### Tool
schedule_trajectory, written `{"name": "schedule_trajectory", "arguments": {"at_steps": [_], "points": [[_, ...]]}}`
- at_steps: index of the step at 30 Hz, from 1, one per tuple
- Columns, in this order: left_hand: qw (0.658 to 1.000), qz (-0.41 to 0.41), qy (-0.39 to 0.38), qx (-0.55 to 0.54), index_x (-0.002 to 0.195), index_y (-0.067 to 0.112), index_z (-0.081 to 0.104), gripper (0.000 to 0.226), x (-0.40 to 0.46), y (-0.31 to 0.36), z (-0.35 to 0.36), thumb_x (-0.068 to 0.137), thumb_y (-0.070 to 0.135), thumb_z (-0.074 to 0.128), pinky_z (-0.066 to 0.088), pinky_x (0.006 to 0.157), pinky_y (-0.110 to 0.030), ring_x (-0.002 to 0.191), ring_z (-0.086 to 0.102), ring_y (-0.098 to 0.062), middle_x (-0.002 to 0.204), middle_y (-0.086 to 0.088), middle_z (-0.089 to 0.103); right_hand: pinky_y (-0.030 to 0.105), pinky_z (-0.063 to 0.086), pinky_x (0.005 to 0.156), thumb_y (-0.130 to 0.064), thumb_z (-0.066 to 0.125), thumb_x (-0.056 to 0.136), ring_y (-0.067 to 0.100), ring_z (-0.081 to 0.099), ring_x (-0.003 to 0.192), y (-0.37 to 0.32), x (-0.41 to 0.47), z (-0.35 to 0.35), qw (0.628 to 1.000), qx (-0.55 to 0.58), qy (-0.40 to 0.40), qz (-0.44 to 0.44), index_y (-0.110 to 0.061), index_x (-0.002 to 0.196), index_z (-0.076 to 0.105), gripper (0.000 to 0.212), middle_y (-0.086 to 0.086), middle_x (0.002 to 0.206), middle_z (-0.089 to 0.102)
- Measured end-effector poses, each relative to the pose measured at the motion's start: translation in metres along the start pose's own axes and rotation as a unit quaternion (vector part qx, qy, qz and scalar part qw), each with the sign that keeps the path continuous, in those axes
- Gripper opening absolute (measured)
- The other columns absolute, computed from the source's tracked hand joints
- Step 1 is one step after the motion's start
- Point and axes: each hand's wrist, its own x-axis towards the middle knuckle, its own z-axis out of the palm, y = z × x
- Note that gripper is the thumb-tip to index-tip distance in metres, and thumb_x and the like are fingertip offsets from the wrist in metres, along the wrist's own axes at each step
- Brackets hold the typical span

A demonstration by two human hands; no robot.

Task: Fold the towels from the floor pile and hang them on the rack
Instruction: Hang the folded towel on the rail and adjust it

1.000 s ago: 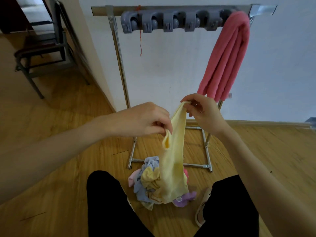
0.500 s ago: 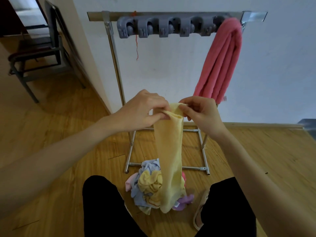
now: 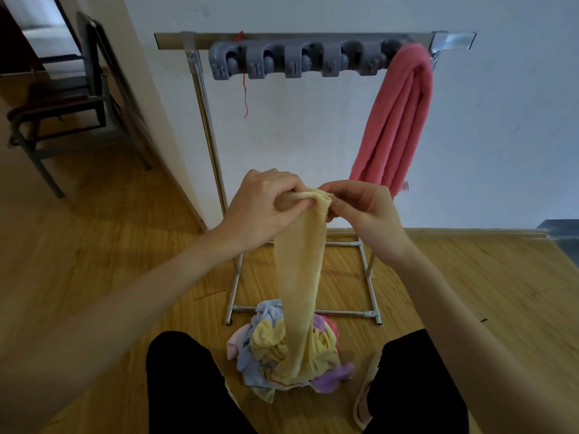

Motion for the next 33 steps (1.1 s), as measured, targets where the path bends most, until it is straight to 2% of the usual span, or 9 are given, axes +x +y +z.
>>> {"name": "schedule_trajectory", "arguments": {"at_steps": [7, 14, 18, 20, 22, 25, 27, 30, 33], "points": [[1.000, -0.016, 0.024, 0.002, 0.087, 0.020, 0.069, 0.016, 0.008, 0.005, -0.001, 0.087, 0.036, 0.064, 0.036, 0.078, -0.022, 0.076, 0.056, -0.004, 0.078, 0.013, 0.064, 0.030, 0.057, 0.078, 0.003, 0.069, 0.081, 0.027, 0.067, 0.086, -0.002, 0.004, 0.000, 0.999, -0.049, 0.018, -0.014, 0.003, 0.104, 0.066, 0.023, 0.016, 0.095, 0.070], [0.991, 0.098, 0.004, 0.088, 0.108, 0.011, 0.068, 0.024, 0.028, 0.011, -0.028, 0.089, 0.025, 0.064, 0.037, 0.079, -0.028, 0.084, 0.056, -0.013, 0.091, 0.001, 0.067, 0.023, 0.052, 0.070, -0.004, 0.064, 0.086, 0.006, 0.061, 0.077, -0.003, 0.032, -0.015, 0.972, -0.195, 0.104, -0.076, -0.007, 0.101, 0.065, 0.016, -0.010, 0.088, 0.064], [0.991, 0.093, 0.049, 0.086, 0.114, 0.009, 0.065, 0.027, 0.028, 0.013, -0.025, 0.089, 0.019, 0.064, 0.043, 0.085, -0.032, 0.095, 0.056, -0.015, 0.102, -0.004, 0.067, 0.012, 0.046, 0.067, 0.000, 0.055, 0.091, 0.006, 0.059, 0.081, -0.001, 0.038, -0.001, 0.978, -0.138, 0.137, -0.080, 0.002, 0.103, 0.062, 0.013, 0.002, 0.090, 0.065], [0.993, 0.059, 0.080, 0.060, 0.119, 0.010, 0.061, 0.034, 0.018, 0.008, -0.015, 0.087, 0.020, 0.067, 0.046, 0.090, -0.033, 0.104, 0.052, -0.013, 0.111, -0.005, 0.062, 0.011, 0.046, 0.067, 0.001, 0.056, 0.091, 0.010, 0.059, 0.086, 0.002, 0.036, 0.004, 0.981, -0.119, 0.140, -0.065, 0.003, 0.101, 0.063, 0.013, 0.006, 0.091, 0.065], [0.994, -0.014, 0.110, 0.022, 0.133, 0.012, 0.047, 0.063, 0.001, 0.000, -0.001, 0.079, 0.029, 0.075, 0.043, 0.100, -0.029, 0.119, 0.043, -0.015, 0.129, -0.006, 0.047, 0.011, 0.046, 0.067, 0.000, 0.057, 0.090, 0.010, 0.059, 0.086, 0.007, 0.034, 0.009, 0.984, -0.098, 0.143, -0.040, 0.001, 0.100, 0.064, 0.012, 0.002, 0.089, 0.064], [0.985, -0.151, 0.053, -0.067, 0.140, 0.019, 0.033, 0.091, -0.031, -0.017, 0.026, 0.067, 0.039, 0.083, 0.037, 0.099, -0.018, 0.120, 0.040, -0.008, 0.134, 0.001, 0.040, 0.014, 0.048, 0.064, -0.002, 0.059, 0.090, 0.011, 0.060, 0.082, 0.014, 0.028, 0.013, 0.986, -0.094, 0.138, -0.003, -0.006, 0.099, 0.064, 0.011, -0.007, 0.085, 0.063], [0.958, -0.247, -0.032, -0.144, 0.131, 0.026, 0.043, 0.081, -0.053, -0.034, 0.046, 0.063, 0.040, 0.085, 0.045, 0.092, -0.021, 0.108, 0.049, 0.000, 0.124, 0.011, 0.050, 0.025, 0.054, 0.065, -0.004, 0.059, 0.090, 0.017, 0.062, 0.082, 0.017, 0.026, 0.017, 0.987, -0.084, 0.134, 0.022, -0.009, 0.097, 0.065, 0.011, -0.008, 0.085, 0.063], [0.895, -0.349, -0.106, -0.255, 0.113, 0.019, 0.061, 0.055, -0.080, -0.056, 0.076, 0.066, 0.032, 0.085, 0.054, 0.086, -0.029, 0.103, 0.063, -0.013, 0.110, 0.006, 0.066, 0.043, 0.058, 0.073, -0.007, 0.060, 0.089, 0.025, 0.065, 0.090, 0.016, 0.023, 0.021, 0.986, -0.048, 0.149, 0.054, -0.012, 0.095, 0.066, 0.009, -0.002, 0.088, 0.066], [0.853, -0.425, -0.140, -0.271, 0.109, 0.016, 0.062, 0.044, -0.096, -0.061, 0.100, 0.071, 0.026, 0.082, 0.048, 0.075, -0.017, 0.095, 0.060, -0.010, 0.104, 0.003, 0.065, 0.040, 0.059, 0.067, -0.007, 0.060, 0.090, 0.025, 0.067, 0.086, 0.009, 0.021, 0.025, 0.978, 0.029, 0.179, 0.100, -0.005, 0.097, 0.066, 0.010, 0.010, 0.091, 0.068]]}}
